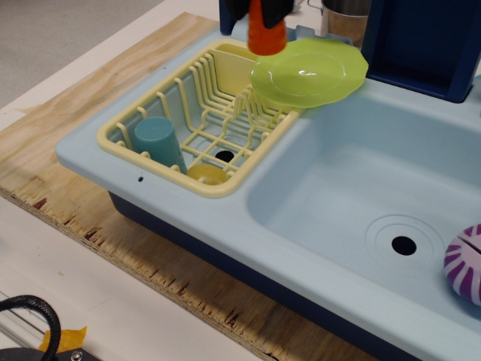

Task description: Put carrot on plate

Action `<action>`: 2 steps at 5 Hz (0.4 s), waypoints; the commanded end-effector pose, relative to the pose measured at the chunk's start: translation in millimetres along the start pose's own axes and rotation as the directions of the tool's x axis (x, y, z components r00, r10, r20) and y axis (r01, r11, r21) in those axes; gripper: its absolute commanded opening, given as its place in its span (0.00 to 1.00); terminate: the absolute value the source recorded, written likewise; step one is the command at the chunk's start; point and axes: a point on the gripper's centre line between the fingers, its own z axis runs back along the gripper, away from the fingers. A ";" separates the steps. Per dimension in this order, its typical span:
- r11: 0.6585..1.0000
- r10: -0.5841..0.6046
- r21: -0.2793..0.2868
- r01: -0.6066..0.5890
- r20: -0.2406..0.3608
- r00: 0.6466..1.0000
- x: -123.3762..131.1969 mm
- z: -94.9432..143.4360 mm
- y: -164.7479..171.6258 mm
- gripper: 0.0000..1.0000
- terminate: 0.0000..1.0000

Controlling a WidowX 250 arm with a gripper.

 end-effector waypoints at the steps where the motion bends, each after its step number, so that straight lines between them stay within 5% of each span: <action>1: 0.997 -0.048 -0.052 0.049 0.021 0.999 20.7 -7.3 -15.4 0.00 0.00; 2: 0.992 -0.080 -0.097 0.080 0.004 0.997 26.9 -18.6 -18.9 0.00 0.00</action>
